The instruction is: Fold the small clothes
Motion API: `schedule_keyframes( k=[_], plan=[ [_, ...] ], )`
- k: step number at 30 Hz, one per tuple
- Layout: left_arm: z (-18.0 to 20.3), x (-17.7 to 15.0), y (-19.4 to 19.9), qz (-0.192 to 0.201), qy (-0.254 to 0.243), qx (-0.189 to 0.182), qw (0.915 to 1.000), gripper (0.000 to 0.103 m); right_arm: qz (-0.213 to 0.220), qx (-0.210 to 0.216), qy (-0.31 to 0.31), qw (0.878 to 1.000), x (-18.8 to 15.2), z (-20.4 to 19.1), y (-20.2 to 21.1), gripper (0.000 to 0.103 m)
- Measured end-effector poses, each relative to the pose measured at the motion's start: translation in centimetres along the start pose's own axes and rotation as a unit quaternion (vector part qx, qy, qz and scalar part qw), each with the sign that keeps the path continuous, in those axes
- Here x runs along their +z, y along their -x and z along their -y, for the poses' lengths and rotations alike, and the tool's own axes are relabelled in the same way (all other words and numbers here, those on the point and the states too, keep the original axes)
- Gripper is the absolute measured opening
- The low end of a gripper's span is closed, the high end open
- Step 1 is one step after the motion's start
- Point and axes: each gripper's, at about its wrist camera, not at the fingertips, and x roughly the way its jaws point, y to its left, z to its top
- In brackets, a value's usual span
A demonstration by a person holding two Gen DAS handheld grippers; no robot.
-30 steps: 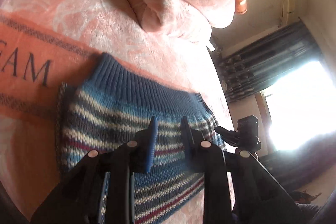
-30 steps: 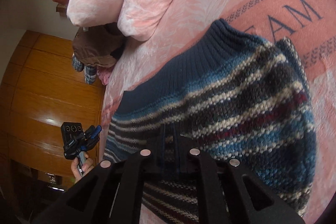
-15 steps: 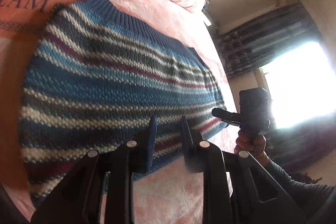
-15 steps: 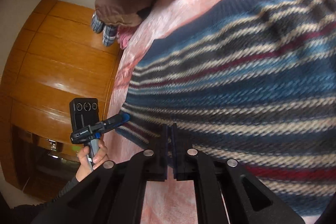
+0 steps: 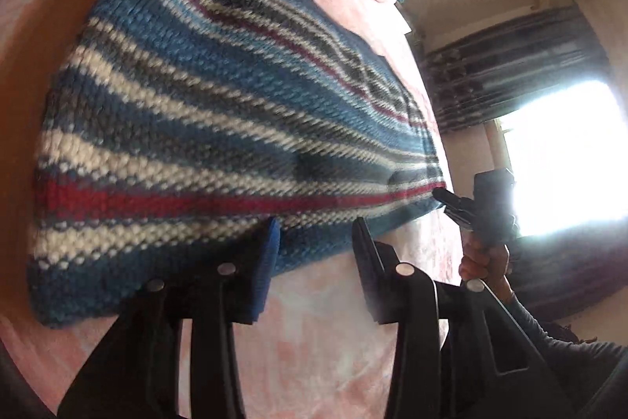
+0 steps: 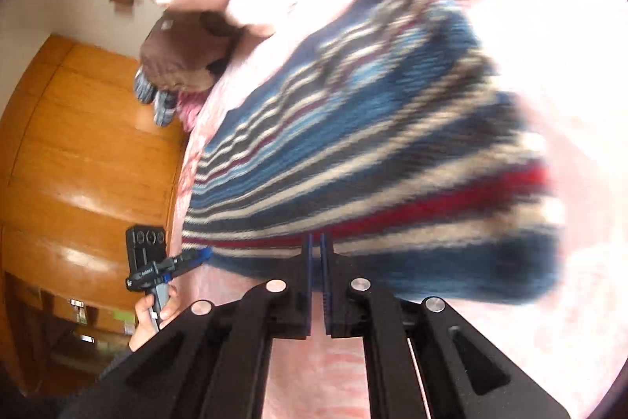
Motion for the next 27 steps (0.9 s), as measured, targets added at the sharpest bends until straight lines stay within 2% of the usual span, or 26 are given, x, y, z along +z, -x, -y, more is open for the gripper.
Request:
schedule_keyframes(
  k=[2,4,5,7,9,10,11,12,13,14,17,18,22,27],
  plan=[
    [-1.5,-0.1,0.1,0.005,0.025,-0.008,0.9996,0.013,0.005,-0.026,-0.038,0.999,0.3,3.7,1.1,0.000],
    [-2.1,-0.3,0.5,0.010,0.047,-0.012,0.9988,0.015,0.006,-0.004,-0.064,0.998,0.3,5.3,1.6,0.000],
    [-1.9,-0.3,1.0,0.011,0.050,-0.011,0.9986,0.026,0.010,-0.011,-0.057,0.998,0.4,4.5,2.0,0.000],
    [-1.0,-0.5,3.3,0.024,0.038,-0.013,0.9989,0.044,0.024,-0.023,-0.025,0.999,0.3,2.0,2.8,0.008],
    [-0.4,-0.5,6.7,0.045,0.029,-0.013,0.9985,0.050,0.030,-0.057,0.031,0.997,-0.1,-1.4,3.2,0.011],
    [-0.3,-0.1,8.4,0.055,0.027,-0.007,0.9981,0.058,0.031,-0.084,0.078,0.993,-0.7,-3.5,3.1,0.018],
    [-0.4,0.2,10.1,0.066,0.026,0.006,0.9975,0.067,0.027,-0.107,0.126,0.986,-1.6,-6.2,2.4,0.033],
    [-0.5,0.8,11.8,0.076,0.026,0.023,0.9964,0.069,0.024,-0.123,0.170,0.977,-2.7,-8.8,1.3,0.045],
    [-0.7,1.5,13.0,0.083,0.030,0.043,0.9951,0.071,0.021,-0.142,0.211,0.967,-4.0,-11.1,0.0,0.063],
    [-1.2,2.3,13.8,0.083,0.037,0.062,0.9939,0.072,0.019,-0.166,0.255,0.953,-5.4,-13.3,-1.6,0.068],
    [-2.7,5.4,14.2,0.061,0.064,0.099,0.9912,0.076,0.015,-0.224,0.369,0.902,-10.3,-18.2,-6.5,0.068],
    [-3.3,6.2,14.0,0.052,0.074,0.107,0.9901,0.076,0.012,-0.231,0.395,0.889,-11.8,-19.4,-8.3,0.068],
    [-5.3,9.3,13.0,0.025,0.106,0.103,0.9888,0.077,0.003,-0.253,0.478,0.841,-17.2,-22.9,-13.8,0.068],
    [-6.0,11.0,10.3,0.002,0.101,0.089,0.9909,0.079,0.015,-0.281,0.547,0.789,-20.8,-25.7,-19.2,0.068]
  ],
)
